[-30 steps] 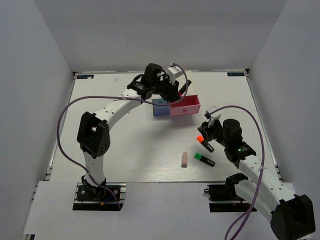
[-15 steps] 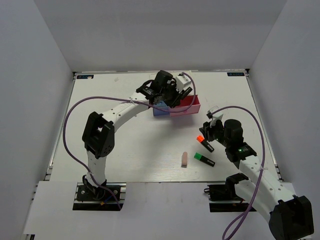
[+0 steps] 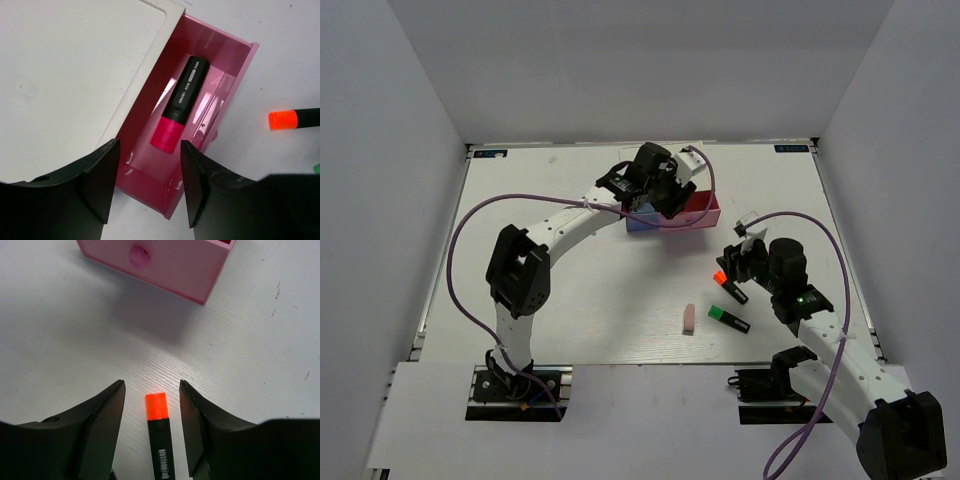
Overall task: Sort the stationery into containers
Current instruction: Place the pen in the drawer, then pick up the pen from the center of the board, then place the pen in the drawer, then pick up the pen from the center of the board.
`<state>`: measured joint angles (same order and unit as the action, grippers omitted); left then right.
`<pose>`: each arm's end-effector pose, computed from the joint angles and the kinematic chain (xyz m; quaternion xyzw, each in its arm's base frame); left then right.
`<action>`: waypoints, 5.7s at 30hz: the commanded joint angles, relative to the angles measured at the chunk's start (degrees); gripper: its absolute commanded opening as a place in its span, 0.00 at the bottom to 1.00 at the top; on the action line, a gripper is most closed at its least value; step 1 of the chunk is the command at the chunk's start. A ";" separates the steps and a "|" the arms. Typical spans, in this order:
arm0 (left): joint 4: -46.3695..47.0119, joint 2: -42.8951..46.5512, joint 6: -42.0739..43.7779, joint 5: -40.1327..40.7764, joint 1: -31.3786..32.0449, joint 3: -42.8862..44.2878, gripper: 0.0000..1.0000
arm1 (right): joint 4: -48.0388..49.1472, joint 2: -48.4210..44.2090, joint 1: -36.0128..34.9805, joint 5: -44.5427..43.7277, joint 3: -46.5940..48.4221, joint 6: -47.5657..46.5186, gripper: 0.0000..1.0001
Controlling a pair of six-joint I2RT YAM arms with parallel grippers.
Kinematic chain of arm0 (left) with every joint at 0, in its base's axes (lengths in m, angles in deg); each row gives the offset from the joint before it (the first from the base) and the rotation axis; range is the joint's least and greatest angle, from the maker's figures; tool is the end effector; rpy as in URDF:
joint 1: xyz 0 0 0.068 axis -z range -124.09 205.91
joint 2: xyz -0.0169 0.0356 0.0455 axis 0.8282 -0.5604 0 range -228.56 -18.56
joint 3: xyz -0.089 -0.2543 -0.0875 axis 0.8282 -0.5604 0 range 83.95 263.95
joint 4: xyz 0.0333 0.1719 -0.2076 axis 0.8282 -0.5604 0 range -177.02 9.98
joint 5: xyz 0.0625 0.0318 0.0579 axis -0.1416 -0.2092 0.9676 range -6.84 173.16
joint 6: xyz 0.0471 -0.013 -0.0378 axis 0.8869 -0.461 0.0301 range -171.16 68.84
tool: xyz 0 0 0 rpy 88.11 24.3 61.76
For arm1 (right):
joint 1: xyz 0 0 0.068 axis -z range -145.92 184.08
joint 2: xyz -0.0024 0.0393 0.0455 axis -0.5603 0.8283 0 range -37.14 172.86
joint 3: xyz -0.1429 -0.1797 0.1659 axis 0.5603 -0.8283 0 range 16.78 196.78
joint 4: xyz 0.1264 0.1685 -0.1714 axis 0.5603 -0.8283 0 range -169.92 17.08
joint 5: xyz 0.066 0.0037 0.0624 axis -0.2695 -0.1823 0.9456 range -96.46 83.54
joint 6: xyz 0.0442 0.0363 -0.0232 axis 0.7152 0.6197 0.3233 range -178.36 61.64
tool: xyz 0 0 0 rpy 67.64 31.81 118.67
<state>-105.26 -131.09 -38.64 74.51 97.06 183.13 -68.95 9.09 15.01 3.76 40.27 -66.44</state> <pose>0.3583 -0.3224 0.2917 0.4347 0.7870 -0.1728 0.4023 0.1887 0.0740 0.2299 -0.2404 0.7750 0.1276 0.5704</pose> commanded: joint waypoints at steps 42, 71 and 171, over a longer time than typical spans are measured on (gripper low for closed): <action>18.03 37.48 -52.42 3.99 -0.72 -49.52 1.00 | -14.42 14.86 2.02 12.36 4.99 -21.89 0.14; 16.88 42.04 -52.94 6.36 -0.72 -54.97 1.00 | -22.86 39.45 2.02 33.72 51.39 -58.63 0.15; 16.88 38.79 -54.61 7.24 -0.72 -55.49 1.00 | 1.72 28.37 -3.35 34.59 37.07 -43.07 0.15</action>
<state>-88.98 -93.87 -93.18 81.11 96.49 127.57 -77.41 34.75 10.94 32.46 75.20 -108.34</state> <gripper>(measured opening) 0.997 0.366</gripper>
